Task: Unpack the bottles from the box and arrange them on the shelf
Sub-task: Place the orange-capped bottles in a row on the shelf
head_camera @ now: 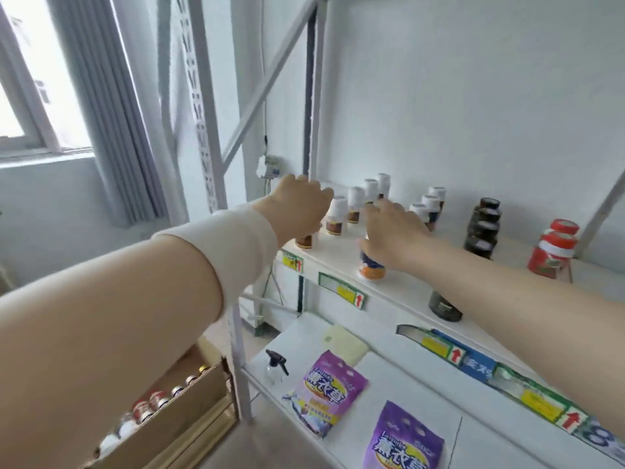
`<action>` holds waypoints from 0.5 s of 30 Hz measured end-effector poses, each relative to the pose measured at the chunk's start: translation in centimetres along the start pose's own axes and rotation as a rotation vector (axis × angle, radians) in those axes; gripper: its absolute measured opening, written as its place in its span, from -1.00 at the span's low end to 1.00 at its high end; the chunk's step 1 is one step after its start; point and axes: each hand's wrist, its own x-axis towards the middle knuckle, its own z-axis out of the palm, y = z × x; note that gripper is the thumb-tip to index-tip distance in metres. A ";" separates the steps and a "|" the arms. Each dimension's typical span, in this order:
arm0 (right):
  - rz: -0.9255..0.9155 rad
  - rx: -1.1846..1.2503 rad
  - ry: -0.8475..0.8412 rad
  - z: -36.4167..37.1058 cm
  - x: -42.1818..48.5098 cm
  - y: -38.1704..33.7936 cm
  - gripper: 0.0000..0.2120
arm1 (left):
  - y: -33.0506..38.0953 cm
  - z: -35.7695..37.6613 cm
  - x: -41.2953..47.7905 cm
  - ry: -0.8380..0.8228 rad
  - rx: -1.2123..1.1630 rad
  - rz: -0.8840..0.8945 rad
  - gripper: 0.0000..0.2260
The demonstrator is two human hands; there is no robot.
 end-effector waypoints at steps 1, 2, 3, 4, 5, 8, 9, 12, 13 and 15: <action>-0.057 -0.003 -0.008 0.5 0.6 -2.5 -0.62 | -1.8 1.4 -1.7 -0.036 -0.003 -0.032 -0.63; -0.111 -0.002 -0.013 1.2 1.3 -5.1 -0.62 | -3.6 2.9 -3.5 -0.072 -0.011 -0.063 -0.63; -0.158 0.003 -0.022 1.9 2.2 -7.8 -0.61 | -5.4 4.4 -5.2 -0.104 -0.021 -0.092 -0.64; -0.203 0.006 -0.040 2.7 3.0 -10.5 -0.59 | -7.2 6.0 -6.8 -0.136 -0.028 -0.121 -0.65; -0.246 0.009 -0.063 3.5 3.8 -13.4 -0.58 | -9.0 7.7 -8.5 -0.170 -0.035 -0.152 -0.66; -0.365 0.017 -0.132 7.1 5.6 -22.0 -0.56 | -14.1 13.9 -13.7 -0.272 -0.076 -0.254 -0.70; -0.398 0.010 -0.148 8.6 6.2 -24.7 -0.55 | -15.7 16.2 -15.2 -0.294 -0.094 -0.294 -0.71; -0.485 -0.029 -0.220 13.8 7.6 -31.7 -0.56 | -19.2 23.1 -20.1 -0.394 -0.179 -0.390 -0.69; -0.509 -0.045 -0.246 15.6 7.9 -33.6 -0.57 | -20.0 25.3 -21.5 -0.420 -0.197 -0.409 -0.69; -0.544 -0.081 -0.306 18.6 8.6 -36.8 -0.57 | -21.0 29.4 -23.7 -0.479 -0.228 -0.441 -0.67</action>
